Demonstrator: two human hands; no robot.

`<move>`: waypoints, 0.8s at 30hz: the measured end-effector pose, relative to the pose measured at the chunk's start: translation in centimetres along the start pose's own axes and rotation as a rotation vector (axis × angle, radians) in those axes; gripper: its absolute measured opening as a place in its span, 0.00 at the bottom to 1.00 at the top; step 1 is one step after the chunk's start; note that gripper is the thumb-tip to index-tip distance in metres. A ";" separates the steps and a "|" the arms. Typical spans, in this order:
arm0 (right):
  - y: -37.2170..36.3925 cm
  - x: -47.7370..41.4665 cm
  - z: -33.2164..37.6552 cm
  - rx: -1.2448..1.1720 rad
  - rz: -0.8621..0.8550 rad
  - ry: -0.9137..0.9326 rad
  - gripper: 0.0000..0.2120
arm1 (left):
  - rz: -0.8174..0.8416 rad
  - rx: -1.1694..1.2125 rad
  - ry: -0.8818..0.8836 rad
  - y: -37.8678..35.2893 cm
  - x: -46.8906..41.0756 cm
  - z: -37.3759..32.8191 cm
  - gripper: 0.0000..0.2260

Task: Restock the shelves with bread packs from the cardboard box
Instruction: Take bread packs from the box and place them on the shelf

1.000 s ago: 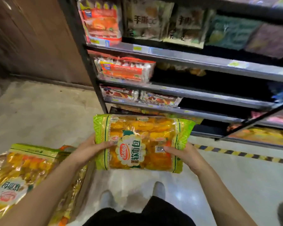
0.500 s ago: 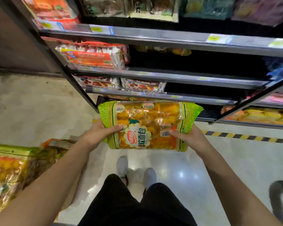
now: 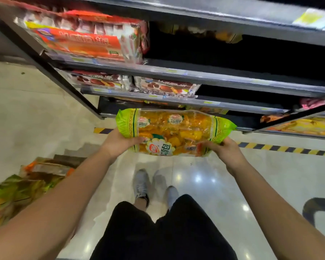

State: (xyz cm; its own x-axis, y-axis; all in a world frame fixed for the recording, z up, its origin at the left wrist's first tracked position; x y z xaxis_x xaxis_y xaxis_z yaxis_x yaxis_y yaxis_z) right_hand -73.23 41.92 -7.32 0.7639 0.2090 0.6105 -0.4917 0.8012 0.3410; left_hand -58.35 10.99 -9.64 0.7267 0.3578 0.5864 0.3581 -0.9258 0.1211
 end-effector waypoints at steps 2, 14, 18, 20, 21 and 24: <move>-1.4 -3.1 -1.3 -0.021 -0.039 -0.047 0.14 | -0.035 0.009 0.016 -0.3 -2.9 2.1 0.23; -8.6 -23.6 -14.6 -0.118 -0.077 -0.215 0.12 | -0.126 0.002 0.037 -5.0 -21.0 18.4 0.20; -9.3 -29.3 -18.2 -0.142 -0.031 -0.216 0.08 | -0.186 -0.004 -0.032 -6.7 -26.0 21.4 0.18; -9.4 -31.7 -19.0 -0.181 -0.038 -0.194 0.08 | -0.194 0.004 -0.055 -6.8 -28.1 21.7 0.19; -9.6 -32.8 -19.1 -0.213 -0.041 -0.182 0.10 | -0.201 -0.004 -0.070 -6.7 -28.9 21.7 0.20; -9.9 -35.5 -18.8 -0.343 -0.031 -0.126 0.13 | -0.229 -0.038 -0.113 -6.8 -30.8 20.7 0.21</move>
State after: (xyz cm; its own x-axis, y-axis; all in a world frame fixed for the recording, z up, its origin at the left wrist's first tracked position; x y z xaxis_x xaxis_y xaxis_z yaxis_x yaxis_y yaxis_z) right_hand -87.62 37.09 -45.87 0.7086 0.1281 0.6939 -0.2843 0.9519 0.1146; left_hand -71.05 8.73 -45.10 0.6909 0.5681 0.4471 0.5000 -0.8222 0.2721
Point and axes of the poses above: each hand's wrist, its own x-axis away from the middle knuckle, its own y-axis out of the back of the hand, z = x × y, the point moved 1 cm from there along -x, towards the middle knuckle, and after that the axes turned 1 degree about -y, right-handed, at the moved point
